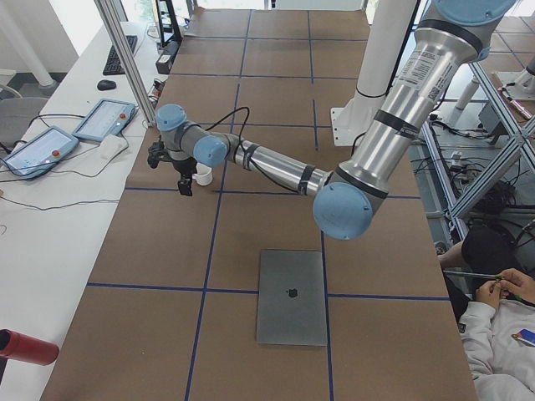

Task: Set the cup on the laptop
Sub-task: 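Lower the left gripper around the white mug and close it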

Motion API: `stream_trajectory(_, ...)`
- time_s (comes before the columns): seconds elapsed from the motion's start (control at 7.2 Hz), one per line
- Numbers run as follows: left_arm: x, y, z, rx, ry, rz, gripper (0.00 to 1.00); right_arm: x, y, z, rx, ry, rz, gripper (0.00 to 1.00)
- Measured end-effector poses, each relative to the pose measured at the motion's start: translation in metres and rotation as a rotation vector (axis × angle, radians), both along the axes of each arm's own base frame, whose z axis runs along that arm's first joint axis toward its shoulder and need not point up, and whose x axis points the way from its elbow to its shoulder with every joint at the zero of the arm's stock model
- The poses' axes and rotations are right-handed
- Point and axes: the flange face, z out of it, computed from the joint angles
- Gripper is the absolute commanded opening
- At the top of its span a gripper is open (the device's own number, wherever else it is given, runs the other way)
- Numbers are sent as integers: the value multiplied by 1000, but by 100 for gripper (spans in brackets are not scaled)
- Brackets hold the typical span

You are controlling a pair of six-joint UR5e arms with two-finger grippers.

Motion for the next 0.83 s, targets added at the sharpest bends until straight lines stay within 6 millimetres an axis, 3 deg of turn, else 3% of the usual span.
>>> stream_trajectory(0.28, 70, -41, -37, -13, -26, -41, 98, 0, 0, 0, 0, 0, 0, 100)
stream_trajectory(0.42, 95, -51, -46, -10, -36, -46, 98, 0, 0, 0, 0, 0, 0, 100)
stream_trajectory(0.83, 158, -58, -54, -43, -63, -29, 98, 0, 0, 0, 0, 0, 0, 100)
